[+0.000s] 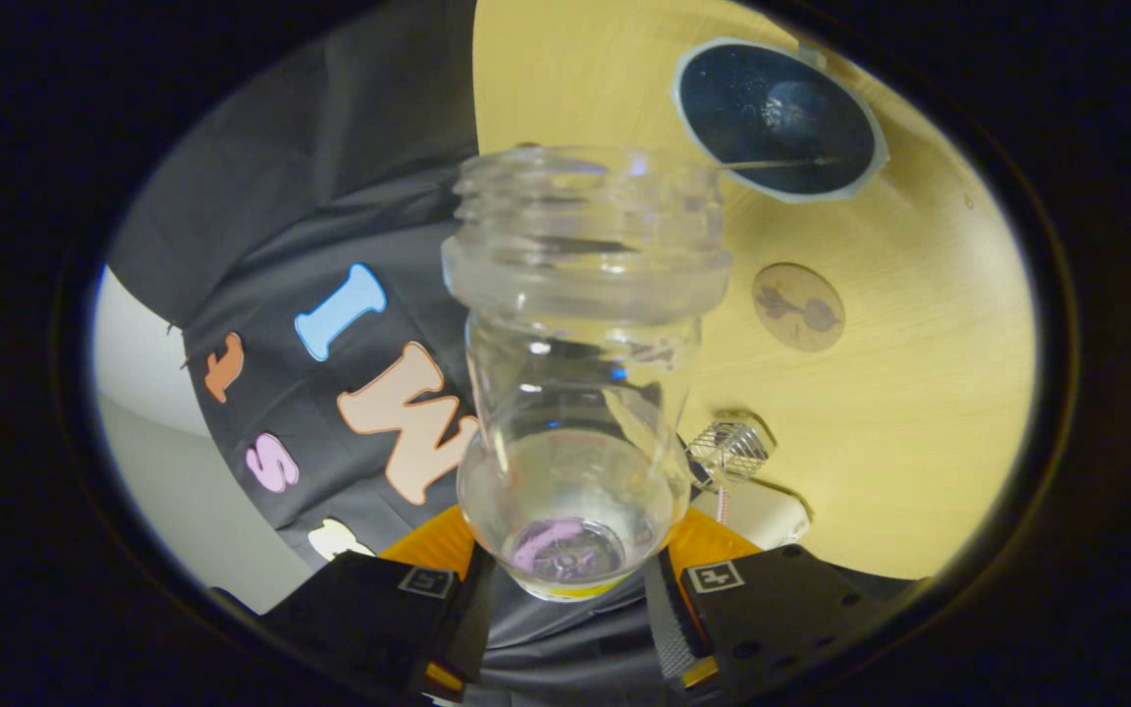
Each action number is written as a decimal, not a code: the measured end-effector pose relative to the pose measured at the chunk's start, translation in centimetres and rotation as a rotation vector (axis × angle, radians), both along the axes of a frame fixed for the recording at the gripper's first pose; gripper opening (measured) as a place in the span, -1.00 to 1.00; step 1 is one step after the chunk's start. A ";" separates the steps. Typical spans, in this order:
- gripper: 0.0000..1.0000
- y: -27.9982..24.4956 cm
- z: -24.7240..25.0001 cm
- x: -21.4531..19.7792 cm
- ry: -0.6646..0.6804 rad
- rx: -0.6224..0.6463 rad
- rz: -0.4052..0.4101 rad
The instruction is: Take the bottle from table, then pour the juice into the cup, finally place the bottle on the coaster
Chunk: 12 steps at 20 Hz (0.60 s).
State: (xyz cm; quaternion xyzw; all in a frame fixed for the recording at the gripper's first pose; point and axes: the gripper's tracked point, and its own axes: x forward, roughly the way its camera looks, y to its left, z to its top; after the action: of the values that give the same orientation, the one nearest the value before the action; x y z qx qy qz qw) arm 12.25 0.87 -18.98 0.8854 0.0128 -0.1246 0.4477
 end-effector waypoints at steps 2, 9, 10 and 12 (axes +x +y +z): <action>0.41 -0.1 0.2 -0.1 0.000 0.004 -0.005; 0.41 0.5 0.0 -0.5 0.031 -0.035 0.007; 0.41 0.8 -0.3 -0.5 0.044 -0.056 0.025; 0.41 1.5 -0.9 -0.7 0.071 -0.140 0.061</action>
State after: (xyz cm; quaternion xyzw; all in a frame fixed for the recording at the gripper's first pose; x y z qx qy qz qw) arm 11.56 2.39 -19.88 0.8462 0.0468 -0.1429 0.5113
